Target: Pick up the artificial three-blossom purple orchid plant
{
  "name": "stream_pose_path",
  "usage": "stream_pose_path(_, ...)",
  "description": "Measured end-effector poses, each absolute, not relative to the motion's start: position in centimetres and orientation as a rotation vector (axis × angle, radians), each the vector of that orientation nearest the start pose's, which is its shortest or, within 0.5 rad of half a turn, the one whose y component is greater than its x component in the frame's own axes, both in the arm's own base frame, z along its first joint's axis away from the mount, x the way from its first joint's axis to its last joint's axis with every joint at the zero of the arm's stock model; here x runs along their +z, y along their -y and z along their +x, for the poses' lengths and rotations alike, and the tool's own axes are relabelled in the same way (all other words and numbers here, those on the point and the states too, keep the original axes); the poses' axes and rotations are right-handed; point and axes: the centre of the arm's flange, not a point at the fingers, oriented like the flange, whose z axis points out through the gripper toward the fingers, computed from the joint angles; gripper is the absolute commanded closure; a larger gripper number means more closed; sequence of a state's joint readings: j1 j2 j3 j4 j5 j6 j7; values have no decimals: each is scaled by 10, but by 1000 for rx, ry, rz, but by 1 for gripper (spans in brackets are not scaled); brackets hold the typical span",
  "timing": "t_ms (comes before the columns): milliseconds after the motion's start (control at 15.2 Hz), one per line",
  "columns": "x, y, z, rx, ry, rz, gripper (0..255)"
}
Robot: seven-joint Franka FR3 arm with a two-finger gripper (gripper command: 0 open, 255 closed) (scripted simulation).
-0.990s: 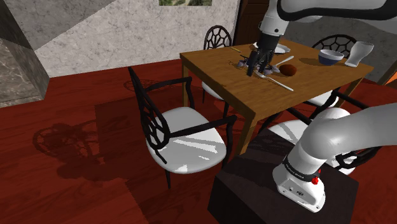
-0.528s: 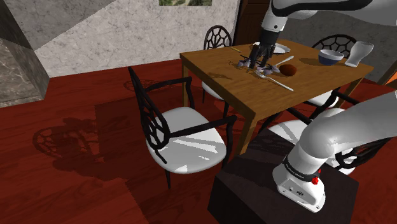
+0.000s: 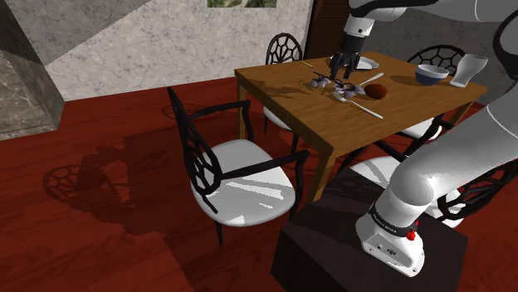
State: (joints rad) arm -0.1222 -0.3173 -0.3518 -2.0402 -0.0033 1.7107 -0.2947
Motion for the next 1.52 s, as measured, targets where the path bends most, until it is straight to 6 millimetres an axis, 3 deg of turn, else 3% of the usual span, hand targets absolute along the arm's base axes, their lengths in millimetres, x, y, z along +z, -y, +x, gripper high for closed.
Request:
stream_pose_path(594,558,329,445,0,-320,-3019,0)
stream_pose_path(1056,525,334,446,1,-323,-3019,0)
stream_pose_path(1122,523,335,446,1,-323,-3019,255)
stream_pose_path(1518,521,336,446,-1,-323,-3020,255)
